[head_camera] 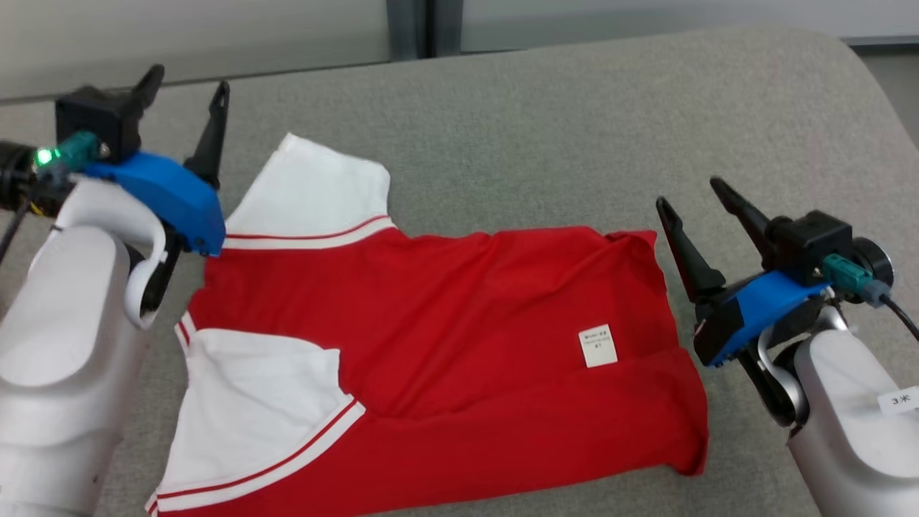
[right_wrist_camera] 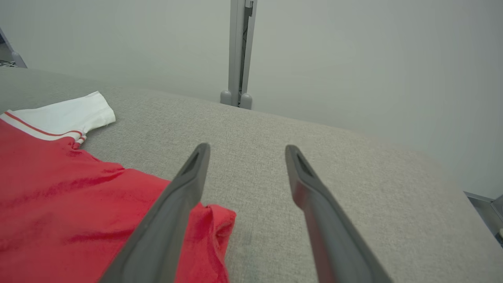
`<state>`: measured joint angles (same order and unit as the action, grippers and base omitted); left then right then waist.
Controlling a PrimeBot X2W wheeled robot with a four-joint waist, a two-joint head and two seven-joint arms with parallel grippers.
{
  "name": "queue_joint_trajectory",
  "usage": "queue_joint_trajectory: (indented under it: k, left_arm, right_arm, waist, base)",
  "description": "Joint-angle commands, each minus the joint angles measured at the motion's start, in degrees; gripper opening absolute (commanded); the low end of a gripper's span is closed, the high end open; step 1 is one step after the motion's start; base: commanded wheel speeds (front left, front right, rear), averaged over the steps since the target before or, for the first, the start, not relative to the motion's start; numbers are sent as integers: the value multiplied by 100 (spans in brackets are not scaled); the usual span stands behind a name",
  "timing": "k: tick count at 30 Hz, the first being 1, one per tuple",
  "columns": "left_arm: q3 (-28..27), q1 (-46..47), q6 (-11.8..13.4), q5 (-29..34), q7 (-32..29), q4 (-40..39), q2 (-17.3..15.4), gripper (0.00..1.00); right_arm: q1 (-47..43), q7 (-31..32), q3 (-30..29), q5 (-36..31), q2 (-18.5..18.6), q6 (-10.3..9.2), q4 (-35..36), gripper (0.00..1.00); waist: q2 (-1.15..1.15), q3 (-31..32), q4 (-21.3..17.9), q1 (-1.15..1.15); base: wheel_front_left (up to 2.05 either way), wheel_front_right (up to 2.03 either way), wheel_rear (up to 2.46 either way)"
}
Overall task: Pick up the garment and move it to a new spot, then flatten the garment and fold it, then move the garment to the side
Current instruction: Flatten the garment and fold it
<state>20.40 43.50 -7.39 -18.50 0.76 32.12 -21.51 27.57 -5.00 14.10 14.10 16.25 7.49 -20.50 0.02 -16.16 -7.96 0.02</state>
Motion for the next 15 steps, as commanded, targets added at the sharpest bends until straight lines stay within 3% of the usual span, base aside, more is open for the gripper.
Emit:
queue_joint_trajectory:
  k: [1,7,15]
  left_arm:
    - [144,181,-7,-164,-88,94,-42,100]
    - [1191,1118,-7,-851,-710,678,-391,100]
    - [2100,1807,-7,-1501,-1365,1493,-481,100]
  right_arm:
    - [147,-29,59,84,33,1,-40,100]
    - [666,-147,402,234,55,1,-220,100]
    - [1200,-343,776,427,4,1,-421,100]
  waist:
    - [-2,-118,-23,-2]
    - [-2,-618,-290,-2]
    - [-2,-1033,-638,-2]
  base:
    - [0,0,0]
    - [0,0,0]
    - [0,0,0]
